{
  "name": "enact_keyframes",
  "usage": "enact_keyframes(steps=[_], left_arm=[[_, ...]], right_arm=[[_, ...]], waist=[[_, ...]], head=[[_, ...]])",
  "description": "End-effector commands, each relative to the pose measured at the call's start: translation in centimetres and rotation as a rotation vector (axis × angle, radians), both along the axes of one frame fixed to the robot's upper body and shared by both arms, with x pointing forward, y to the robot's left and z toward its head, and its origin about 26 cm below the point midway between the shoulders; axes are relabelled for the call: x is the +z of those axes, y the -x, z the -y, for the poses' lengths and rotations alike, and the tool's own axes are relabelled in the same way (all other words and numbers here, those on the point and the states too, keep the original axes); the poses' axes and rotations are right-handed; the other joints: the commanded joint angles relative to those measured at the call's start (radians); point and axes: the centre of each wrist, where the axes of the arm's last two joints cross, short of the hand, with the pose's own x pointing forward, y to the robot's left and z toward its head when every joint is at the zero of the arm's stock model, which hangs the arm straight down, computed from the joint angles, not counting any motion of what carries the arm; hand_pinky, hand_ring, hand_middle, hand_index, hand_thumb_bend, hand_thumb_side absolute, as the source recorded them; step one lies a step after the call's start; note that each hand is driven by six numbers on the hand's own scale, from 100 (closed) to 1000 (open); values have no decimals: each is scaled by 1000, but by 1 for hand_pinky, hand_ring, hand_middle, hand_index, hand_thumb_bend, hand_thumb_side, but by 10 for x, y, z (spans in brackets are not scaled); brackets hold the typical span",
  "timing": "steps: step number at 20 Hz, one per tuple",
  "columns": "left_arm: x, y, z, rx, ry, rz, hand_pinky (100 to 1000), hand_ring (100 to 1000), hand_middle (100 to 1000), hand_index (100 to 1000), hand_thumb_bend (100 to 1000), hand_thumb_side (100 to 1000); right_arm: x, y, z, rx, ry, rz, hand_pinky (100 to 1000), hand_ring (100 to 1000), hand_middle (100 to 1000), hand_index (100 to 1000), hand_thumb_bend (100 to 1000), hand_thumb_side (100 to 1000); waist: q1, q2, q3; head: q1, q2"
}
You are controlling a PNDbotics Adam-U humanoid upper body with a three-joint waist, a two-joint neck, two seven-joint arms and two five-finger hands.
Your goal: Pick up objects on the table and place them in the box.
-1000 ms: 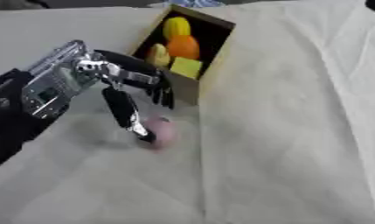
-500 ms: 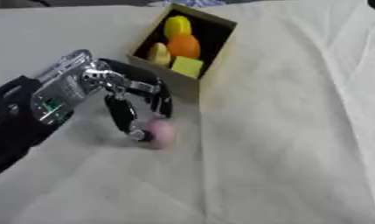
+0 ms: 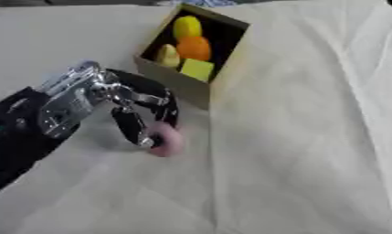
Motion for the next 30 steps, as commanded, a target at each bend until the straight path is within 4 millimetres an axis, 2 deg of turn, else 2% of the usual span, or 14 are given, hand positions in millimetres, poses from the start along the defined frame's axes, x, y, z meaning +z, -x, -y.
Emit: enact_keyframes(steps=[1,9,12,15,19,22,26,30], left_arm=[[21,6,-3,-8,49,92,681,587,517,574,109,132],[106,46,-13,-61,175,338,701,610,538,589,136,100],[130,41,-14,-31,241,419,710,611,554,601,134,100],[145,19,-11,21,320,477,716,612,563,615,152,100],[151,-24,-11,145,390,532,722,611,571,630,166,100],[151,-48,-10,226,415,583,728,614,572,633,168,100],[142,-69,-2,283,428,622,734,619,578,643,174,100],[123,-86,3,319,416,613,737,622,584,650,182,100]], right_arm=[[9,5,1,1,-4,32,895,674,638,768,100,531],[7,4,4,-9,-1,29,895,674,638,767,100,532],[7,4,3,-5,0,29,895,674,638,767,100,532],[8,5,2,-1,3,33,895,675,638,767,100,532],[11,5,1,2,4,44,895,675,638,768,100,531],[13,5,0,9,4,52,894,675,639,768,100,531],[16,6,-3,21,4,61,894,675,638,768,100,530],[18,6,-5,31,3,68,894,675,639,768,100,530]], waist=[[-1,-24,1],[12,-37,6],[17,-40,4],[19,-40,-5],[20,-36,-22],[19,-30,-33],[16,-22,-46],[14,-14,-59]], head=[[0,-8],[-11,-4],[-10,-5],[-6,-7],[4,-13],[12,-20],[24,-28],[36,-37]])
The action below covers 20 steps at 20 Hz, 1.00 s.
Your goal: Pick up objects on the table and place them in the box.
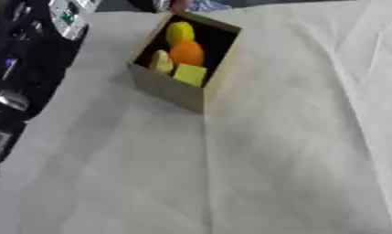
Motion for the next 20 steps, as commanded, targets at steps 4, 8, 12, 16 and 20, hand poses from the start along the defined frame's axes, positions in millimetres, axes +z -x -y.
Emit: enact_keyframes(steps=[4,8,12,16,20], left_arm=[[-19,-19,3,29,4,-24,739,627,591,655,199,100],[-35,-25,4,25,-8,-67,742,635,598,669,243,100],[-47,-29,4,61,-12,-82,803,747,732,804,477,310],[-48,-29,3,86,-32,-64,827,785,784,874,589,452],[-37,-23,7,63,-5,-3,821,774,773,875,576,470]], right_arm=[[12,5,-2,18,4,43,894,675,639,767,100,530],[14,6,-3,23,2,50,894,675,639,767,100,530],[14,6,-4,28,1,51,894,674,638,767,100,534],[14,6,-3,24,-3,51,894,674,638,767,100,540],[12,5,-3,22,-3,43,894,674,638,766,100,541]], waist=[[-6,-9,-14],[-6,-3,-19],[-7,2,-26],[-8,4,-26],[-8,-1,-23]], head=[[16,-26],[18,-29],[24,-32],[25,-30],[22,-25]])
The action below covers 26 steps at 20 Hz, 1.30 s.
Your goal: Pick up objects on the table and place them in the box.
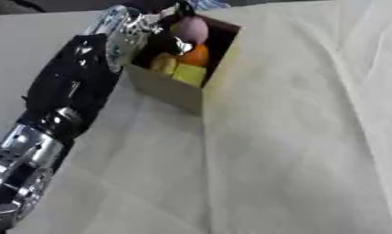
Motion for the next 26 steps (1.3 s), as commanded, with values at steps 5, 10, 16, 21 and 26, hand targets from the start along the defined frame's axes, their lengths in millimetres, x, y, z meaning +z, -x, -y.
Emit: enact_keyframes(steps=[5,10,16,21,26], left_arm=[[59,25,5,-68,118,216,811,755,754,856,530,465],[97,56,1,-123,177,323,804,735,729,841,521,440],[121,112,-39,-186,434,499,780,695,684,787,413,399],[95,171,-95,-176,859,687,770,686,670,785,419,405],[49,202,-130,-76,1180,769,763,680,668,801,420,458]], right_arm=[[4,4,2,-3,-2,16,893,674,638,766,100,541],[1,4,4,-8,-10,7,893,675,639,766,100,541],[-1,3,6,-10,-27,9,893,677,641,766,100,541],[-4,3,12,-38,-78,26,893,679,642,766,100,545],[-10,2,11,-34,-139,28,894,679,667,782,100,551]], waist=[[-6,-41,14],[-7,-64,34],[-11,-80,60],[-18,-76,86],[-34,-77,99]], head=[[-11,6],[-24,23],[-45,40],[-73,46],[-84,41]])
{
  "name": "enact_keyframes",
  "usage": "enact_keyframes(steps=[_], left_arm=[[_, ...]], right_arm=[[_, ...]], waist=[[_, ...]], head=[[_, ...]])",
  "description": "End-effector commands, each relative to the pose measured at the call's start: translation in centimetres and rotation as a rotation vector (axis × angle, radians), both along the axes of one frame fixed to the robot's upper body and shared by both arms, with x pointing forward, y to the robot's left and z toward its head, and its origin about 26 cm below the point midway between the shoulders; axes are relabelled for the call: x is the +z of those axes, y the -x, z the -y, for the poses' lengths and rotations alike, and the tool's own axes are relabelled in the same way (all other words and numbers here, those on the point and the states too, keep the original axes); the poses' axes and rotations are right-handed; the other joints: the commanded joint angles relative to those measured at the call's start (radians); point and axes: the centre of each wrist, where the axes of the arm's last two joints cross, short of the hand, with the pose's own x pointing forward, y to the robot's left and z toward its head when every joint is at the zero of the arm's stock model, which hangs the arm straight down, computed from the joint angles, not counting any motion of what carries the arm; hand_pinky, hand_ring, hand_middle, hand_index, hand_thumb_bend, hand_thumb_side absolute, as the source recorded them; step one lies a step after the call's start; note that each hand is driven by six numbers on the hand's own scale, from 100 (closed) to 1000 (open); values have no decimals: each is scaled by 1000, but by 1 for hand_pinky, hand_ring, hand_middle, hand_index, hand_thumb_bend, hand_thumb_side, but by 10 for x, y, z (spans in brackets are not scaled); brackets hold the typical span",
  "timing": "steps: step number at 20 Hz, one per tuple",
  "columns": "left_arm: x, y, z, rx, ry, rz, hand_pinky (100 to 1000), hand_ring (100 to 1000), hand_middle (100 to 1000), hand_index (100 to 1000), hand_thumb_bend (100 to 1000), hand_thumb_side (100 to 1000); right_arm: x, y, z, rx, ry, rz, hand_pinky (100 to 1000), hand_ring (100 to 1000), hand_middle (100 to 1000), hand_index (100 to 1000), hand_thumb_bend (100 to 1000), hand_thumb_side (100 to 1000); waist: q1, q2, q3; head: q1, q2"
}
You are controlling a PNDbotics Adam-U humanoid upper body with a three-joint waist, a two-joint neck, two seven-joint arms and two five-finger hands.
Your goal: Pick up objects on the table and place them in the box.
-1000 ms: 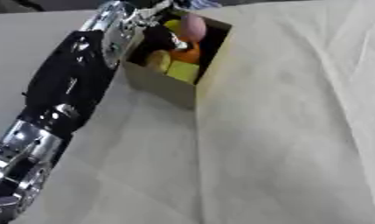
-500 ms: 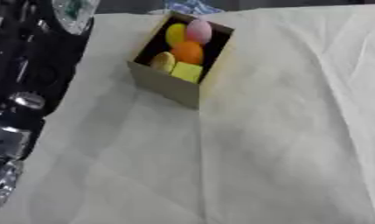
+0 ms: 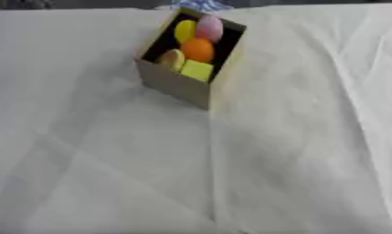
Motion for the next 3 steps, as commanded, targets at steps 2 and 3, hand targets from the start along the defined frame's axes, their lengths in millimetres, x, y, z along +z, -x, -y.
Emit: enact_keyframes(steps=[2,3], left_arm=[[-10,20,-22,25,195,54,760,671,656,782,399,471],[-19,20,-27,31,231,25,759,668,651,774,387,486]], right_arm=[[4,3,0,12,-52,28,896,689,689,794,100,554],[3,3,-2,15,-63,31,899,699,712,810,100,558]], waist=[[-5,-24,8],[-6,-24,10]], head=[[-9,-7],[-9,-8]])
